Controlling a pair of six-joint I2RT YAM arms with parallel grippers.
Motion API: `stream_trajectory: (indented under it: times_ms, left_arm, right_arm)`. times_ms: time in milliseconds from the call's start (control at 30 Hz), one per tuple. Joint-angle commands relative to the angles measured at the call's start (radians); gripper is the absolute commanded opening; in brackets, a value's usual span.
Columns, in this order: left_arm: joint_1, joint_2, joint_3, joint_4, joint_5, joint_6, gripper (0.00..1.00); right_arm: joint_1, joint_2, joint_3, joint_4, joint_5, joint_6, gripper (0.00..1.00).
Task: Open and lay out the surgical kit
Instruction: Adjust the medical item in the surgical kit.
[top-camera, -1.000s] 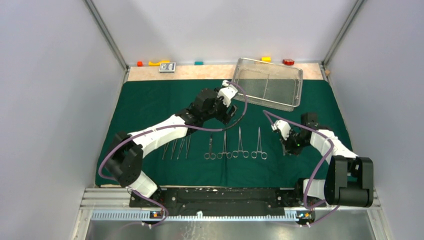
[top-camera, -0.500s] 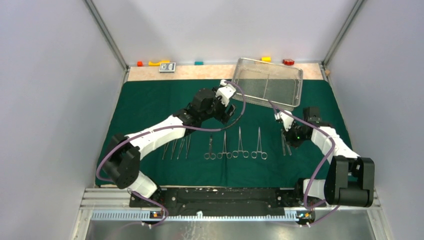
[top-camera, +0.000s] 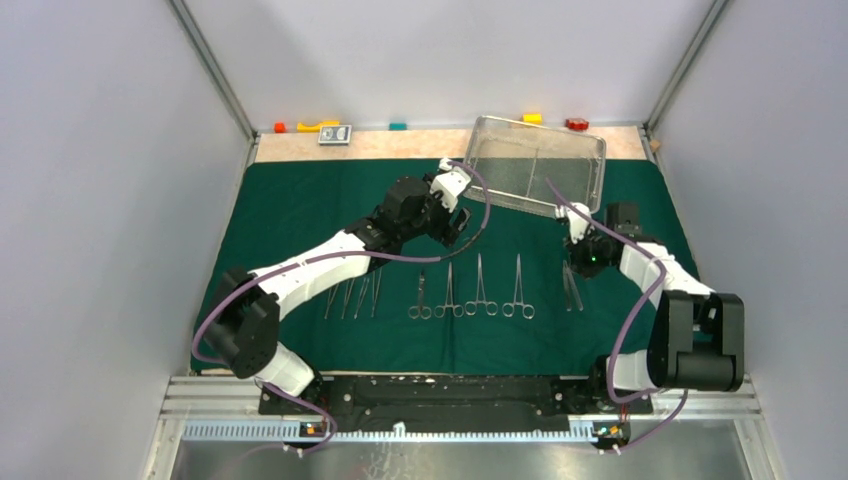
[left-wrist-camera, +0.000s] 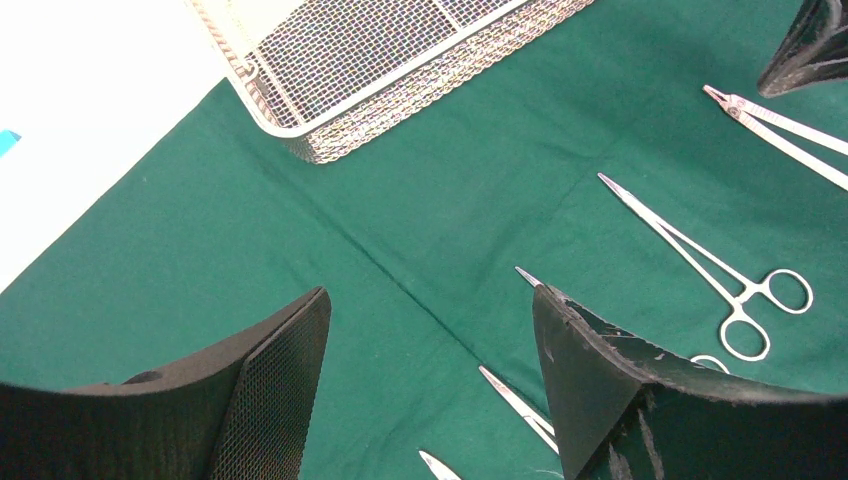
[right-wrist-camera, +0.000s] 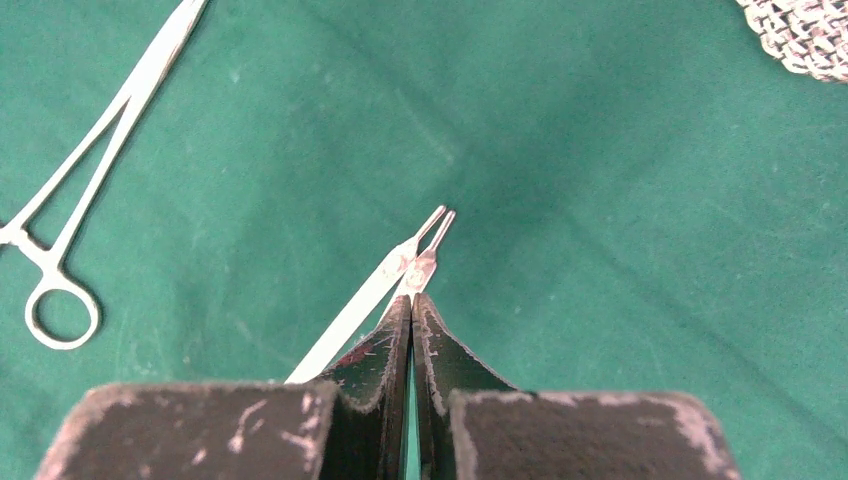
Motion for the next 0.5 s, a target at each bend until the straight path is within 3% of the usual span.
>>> stream_trajectory:
  times_ms: [0, 467]
  left_arm:
    - [0.006, -0.031, 0.0, 0.052, 0.006, -0.006, 0.8]
    - [0.007, -0.015, 0.014, 0.042, 0.009, -0.01, 0.8]
  right_arm:
    - [0.01, 0.046, 0.067, 0.071, 0.002, 0.053, 0.0]
    - [0.01, 0.159, 0.12, 0.09, -0.011, 0.076, 0.0]
